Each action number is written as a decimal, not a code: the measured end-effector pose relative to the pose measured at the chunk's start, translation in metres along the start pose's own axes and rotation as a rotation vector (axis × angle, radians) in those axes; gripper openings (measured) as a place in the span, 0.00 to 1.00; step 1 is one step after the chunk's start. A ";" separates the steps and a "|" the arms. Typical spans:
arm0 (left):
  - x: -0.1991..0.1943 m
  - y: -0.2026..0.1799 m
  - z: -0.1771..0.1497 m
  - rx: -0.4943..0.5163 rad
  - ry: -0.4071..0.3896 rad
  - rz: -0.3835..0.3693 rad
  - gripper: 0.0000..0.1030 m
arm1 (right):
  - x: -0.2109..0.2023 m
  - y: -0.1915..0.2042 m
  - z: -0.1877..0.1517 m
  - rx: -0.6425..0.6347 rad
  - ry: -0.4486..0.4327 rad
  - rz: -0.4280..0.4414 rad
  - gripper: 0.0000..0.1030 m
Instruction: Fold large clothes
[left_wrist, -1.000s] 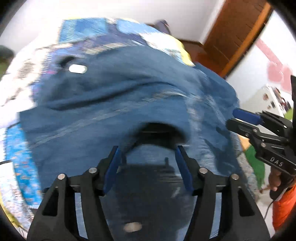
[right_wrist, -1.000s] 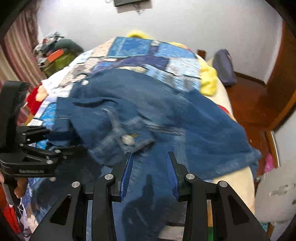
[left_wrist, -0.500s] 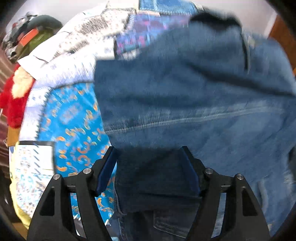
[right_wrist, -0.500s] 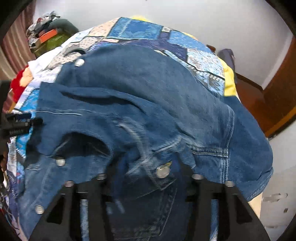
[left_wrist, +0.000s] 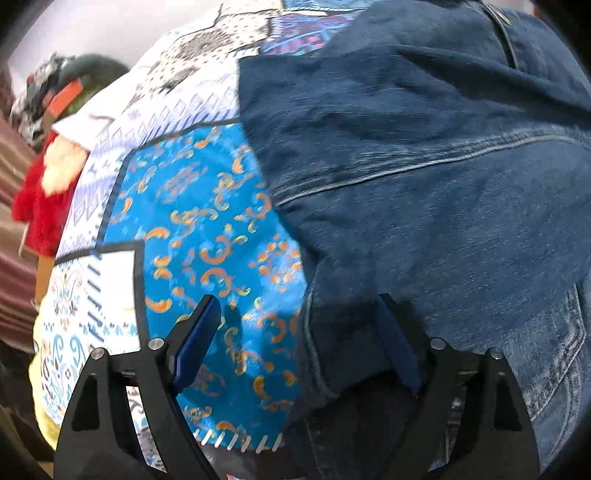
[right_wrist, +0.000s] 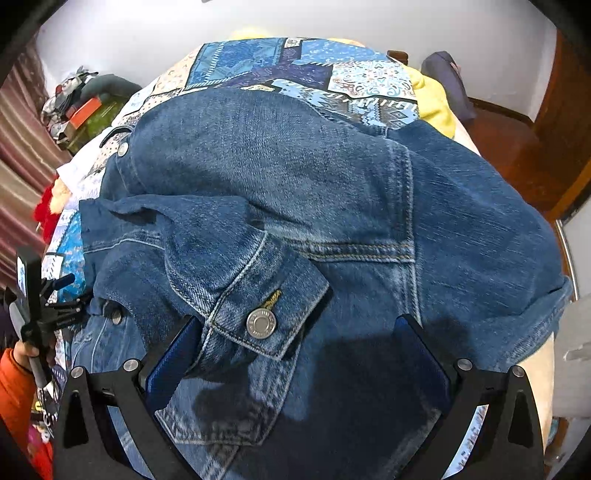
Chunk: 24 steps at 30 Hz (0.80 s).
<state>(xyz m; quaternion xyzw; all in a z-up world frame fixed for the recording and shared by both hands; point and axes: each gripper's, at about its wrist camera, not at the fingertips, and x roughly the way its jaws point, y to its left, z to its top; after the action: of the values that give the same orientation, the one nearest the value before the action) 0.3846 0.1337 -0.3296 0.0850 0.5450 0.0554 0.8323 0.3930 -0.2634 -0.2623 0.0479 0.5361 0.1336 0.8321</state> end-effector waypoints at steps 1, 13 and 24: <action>-0.002 0.002 0.000 -0.003 0.002 0.006 0.82 | -0.005 -0.002 -0.001 0.003 -0.005 -0.008 1.00; -0.088 -0.040 0.017 0.011 -0.138 -0.139 0.79 | -0.028 0.035 -0.022 0.019 0.024 0.198 1.00; -0.045 -0.084 0.018 -0.002 -0.055 -0.203 0.83 | 0.027 0.051 0.001 -0.015 0.043 -0.071 0.75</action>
<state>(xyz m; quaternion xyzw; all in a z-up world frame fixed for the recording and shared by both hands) 0.3828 0.0423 -0.2996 0.0301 0.5275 -0.0312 0.8484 0.3955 -0.2068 -0.2743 0.0199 0.5540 0.1089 0.8251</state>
